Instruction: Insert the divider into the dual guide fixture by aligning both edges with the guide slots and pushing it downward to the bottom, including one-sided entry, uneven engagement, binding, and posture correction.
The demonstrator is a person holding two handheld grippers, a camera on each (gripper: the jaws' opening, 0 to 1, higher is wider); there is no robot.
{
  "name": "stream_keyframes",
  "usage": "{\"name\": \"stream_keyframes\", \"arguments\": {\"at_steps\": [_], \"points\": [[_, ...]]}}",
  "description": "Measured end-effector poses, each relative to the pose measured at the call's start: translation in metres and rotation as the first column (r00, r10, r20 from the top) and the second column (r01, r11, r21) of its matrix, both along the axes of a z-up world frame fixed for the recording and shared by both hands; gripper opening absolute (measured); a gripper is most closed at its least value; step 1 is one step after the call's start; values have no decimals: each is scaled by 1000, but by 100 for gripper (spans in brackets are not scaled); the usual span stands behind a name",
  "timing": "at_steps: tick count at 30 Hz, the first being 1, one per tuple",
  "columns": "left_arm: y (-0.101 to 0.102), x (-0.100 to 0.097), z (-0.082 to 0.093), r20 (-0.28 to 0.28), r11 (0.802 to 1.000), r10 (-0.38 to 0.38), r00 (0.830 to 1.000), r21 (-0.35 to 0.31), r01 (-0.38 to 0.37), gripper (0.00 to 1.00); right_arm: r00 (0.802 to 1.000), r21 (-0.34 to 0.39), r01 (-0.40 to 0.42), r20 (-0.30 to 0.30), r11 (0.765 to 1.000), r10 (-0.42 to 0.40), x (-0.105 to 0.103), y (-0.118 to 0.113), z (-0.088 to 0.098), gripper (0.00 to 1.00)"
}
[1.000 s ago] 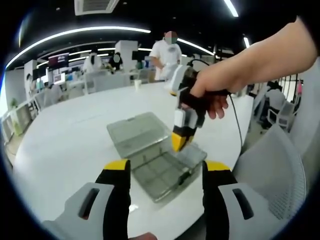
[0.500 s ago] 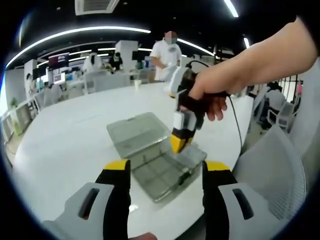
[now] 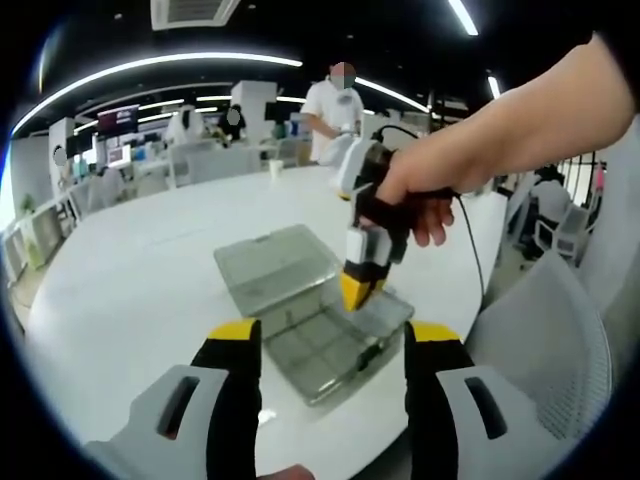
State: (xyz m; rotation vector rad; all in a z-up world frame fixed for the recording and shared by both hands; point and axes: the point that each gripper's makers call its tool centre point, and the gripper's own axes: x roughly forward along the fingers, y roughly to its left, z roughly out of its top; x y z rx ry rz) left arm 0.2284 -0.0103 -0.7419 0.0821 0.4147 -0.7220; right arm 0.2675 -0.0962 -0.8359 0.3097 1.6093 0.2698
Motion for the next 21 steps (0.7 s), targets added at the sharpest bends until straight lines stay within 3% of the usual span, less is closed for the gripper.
{"name": "stream_keyframes", "arguments": {"at_steps": [21], "points": [[0,0,2,5,1000,8,1000,4,-8,55,1000,5,7,20,1000,-8,0,-6,6,0]]}}
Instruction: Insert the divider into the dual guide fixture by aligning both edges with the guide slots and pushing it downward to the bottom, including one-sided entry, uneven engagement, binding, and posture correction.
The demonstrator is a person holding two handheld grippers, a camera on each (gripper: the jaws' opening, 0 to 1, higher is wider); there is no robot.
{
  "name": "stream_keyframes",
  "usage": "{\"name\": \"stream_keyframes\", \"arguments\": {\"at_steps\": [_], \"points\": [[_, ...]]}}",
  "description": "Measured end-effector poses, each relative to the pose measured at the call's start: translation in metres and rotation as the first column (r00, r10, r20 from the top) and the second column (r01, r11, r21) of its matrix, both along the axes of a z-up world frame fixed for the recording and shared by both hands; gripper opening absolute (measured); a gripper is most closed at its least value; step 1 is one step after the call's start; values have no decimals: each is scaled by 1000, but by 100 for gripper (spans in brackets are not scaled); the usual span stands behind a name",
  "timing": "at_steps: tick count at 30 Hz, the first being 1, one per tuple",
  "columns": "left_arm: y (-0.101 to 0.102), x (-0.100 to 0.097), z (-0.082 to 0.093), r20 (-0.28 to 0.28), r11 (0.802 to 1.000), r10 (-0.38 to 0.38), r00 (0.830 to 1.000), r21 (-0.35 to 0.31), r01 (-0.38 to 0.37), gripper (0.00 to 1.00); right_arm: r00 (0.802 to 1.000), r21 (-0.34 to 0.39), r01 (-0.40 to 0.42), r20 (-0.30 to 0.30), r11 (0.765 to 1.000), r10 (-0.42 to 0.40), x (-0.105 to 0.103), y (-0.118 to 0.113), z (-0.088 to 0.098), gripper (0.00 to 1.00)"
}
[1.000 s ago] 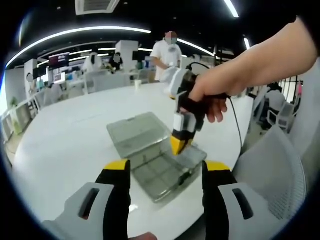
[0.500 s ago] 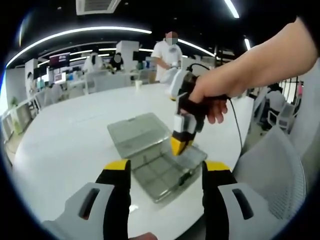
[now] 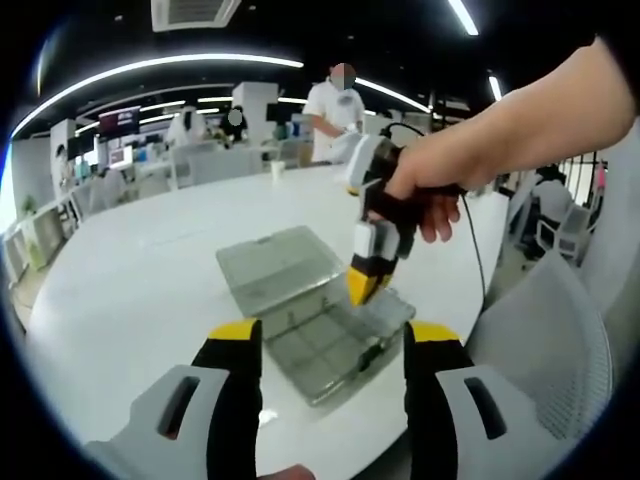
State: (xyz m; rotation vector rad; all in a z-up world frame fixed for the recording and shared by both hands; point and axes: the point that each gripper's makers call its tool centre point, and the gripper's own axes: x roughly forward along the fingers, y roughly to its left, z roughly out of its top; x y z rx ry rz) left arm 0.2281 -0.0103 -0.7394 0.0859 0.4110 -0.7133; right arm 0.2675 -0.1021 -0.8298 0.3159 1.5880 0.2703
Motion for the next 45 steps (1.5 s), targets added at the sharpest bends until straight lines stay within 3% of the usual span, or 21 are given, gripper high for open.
{"name": "stream_keyframes", "arguments": {"at_steps": [10,18,45], "points": [[1,1,-1,-1,1000,5,1000,2,-5,55,1000,-10,-17,-11,1000,17,2,1,-4,0],[2,2,-2,-1,1000,7,1000,1,-7,55,997,-61,-77,-31,995,75,1,4,-5,0],[2,1,-1,0,1000,5,1000,3,-5,55,999,-42,-36,-32,998,35,-4,5,1,0]]}}
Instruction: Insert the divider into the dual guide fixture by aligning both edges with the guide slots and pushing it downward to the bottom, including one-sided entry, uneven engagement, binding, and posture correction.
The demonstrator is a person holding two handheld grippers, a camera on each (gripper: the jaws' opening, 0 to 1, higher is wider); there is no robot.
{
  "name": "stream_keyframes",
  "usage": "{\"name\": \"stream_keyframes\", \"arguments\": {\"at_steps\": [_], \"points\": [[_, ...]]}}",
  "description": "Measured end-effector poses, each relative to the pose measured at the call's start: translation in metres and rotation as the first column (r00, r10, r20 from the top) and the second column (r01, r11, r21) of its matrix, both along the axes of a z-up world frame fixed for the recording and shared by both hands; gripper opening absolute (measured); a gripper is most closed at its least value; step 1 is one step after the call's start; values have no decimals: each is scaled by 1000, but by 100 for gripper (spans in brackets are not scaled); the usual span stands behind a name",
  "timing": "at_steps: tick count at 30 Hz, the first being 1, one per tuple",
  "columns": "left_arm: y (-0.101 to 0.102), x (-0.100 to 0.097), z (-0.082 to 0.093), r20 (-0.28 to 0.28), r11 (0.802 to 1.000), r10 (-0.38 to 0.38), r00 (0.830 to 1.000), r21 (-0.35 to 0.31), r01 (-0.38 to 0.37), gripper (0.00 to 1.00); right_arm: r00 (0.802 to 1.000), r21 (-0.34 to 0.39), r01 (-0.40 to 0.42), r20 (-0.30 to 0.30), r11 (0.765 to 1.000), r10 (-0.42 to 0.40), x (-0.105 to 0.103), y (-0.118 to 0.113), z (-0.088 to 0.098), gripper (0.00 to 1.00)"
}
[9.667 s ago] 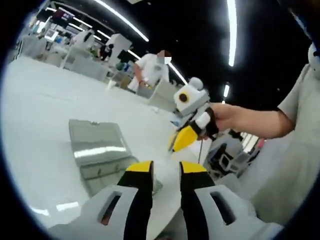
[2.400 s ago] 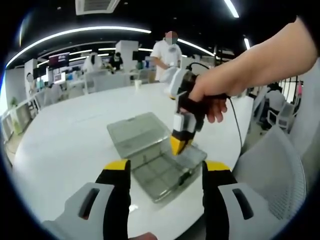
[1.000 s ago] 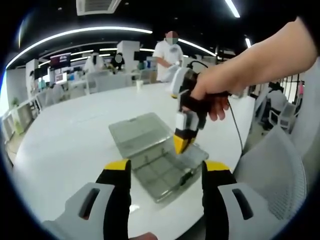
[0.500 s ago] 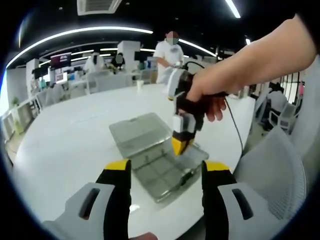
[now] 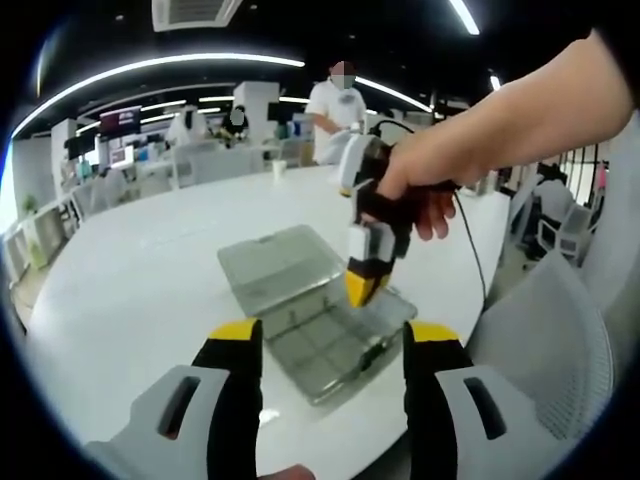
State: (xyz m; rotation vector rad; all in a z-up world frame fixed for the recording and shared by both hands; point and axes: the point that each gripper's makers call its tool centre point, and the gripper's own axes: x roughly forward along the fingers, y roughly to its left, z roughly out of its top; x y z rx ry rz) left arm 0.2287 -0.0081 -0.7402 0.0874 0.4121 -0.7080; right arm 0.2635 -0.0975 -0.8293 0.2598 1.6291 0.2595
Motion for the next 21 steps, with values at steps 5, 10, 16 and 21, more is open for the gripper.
{"name": "stream_keyframes", "arguments": {"at_steps": [5,10,16,21], "points": [[0,0,0,2,1000,1,1000,0,-1,55,1000,0,0,-3,1000,0,2,-2,-2,0],[0,0,0,1,1000,0,1000,2,0,55,1000,-1,-1,-9,1000,1,0,0,-2,0],[0,0,0,0,1000,2,1000,2,-2,55,1000,-15,3,-26,1000,-3,-3,0,0,0],[0,1,0,1,1000,2,1000,0,-2,55,999,-18,5,-35,1000,-6,2,-1,-2,0]]}}
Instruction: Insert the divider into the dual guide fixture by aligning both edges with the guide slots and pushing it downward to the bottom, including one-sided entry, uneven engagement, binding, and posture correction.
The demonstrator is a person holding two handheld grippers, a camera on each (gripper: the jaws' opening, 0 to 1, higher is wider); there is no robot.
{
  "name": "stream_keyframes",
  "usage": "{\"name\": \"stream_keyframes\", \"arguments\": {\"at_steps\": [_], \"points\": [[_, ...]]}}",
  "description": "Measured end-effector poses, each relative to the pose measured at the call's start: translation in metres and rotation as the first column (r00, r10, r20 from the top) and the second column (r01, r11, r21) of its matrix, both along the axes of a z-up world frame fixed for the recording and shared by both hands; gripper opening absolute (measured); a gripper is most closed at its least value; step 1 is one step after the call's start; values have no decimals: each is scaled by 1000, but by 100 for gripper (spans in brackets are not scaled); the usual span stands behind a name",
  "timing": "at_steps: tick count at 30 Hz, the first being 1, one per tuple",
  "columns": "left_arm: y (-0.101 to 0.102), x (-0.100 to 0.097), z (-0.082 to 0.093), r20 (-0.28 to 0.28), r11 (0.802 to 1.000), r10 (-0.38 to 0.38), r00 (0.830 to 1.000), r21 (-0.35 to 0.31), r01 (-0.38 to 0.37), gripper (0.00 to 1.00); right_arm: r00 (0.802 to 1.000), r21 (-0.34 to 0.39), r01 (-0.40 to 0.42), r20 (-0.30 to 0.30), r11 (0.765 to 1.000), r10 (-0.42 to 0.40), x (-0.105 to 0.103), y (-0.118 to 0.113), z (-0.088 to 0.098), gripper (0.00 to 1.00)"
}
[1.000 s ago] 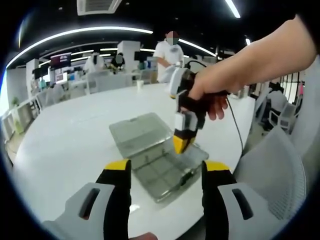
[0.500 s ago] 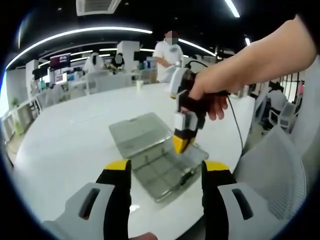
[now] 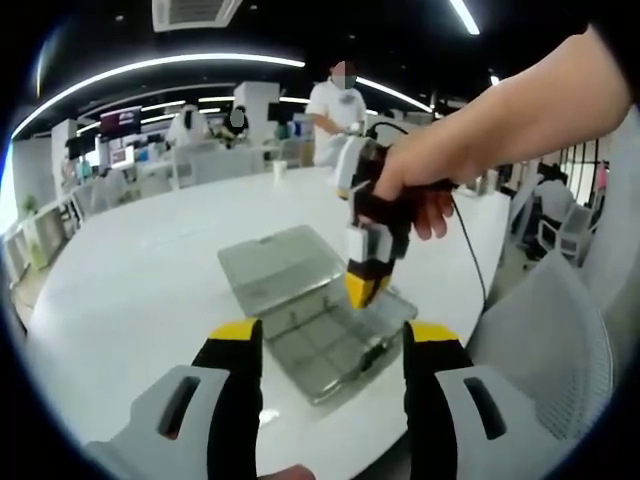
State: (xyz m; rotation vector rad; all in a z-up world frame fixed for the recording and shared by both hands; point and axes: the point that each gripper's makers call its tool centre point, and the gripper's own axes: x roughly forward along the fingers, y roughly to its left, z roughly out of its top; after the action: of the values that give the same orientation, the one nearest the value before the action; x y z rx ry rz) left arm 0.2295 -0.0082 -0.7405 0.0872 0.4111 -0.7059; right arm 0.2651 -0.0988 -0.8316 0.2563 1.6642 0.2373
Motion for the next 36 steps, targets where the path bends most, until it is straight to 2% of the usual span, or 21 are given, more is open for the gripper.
{"name": "stream_keyframes", "arguments": {"at_steps": [11,17,21,36], "points": [[2,1,1,1,1000,6,1000,-6,-6,55,1000,-15,-23,-2,1000,23,0,1,-1,0],[2,1,1,0,1000,6,1000,-8,-6,55,999,-26,-37,-9,999,37,-10,4,6,0],[1,1,1,1,1000,3,1000,-8,-3,55,999,-38,-48,-19,998,47,-4,2,2,0],[1,1,1,-1,1000,10,1000,-10,-10,55,992,-102,-120,-41,987,117,-5,5,0,0]]}}
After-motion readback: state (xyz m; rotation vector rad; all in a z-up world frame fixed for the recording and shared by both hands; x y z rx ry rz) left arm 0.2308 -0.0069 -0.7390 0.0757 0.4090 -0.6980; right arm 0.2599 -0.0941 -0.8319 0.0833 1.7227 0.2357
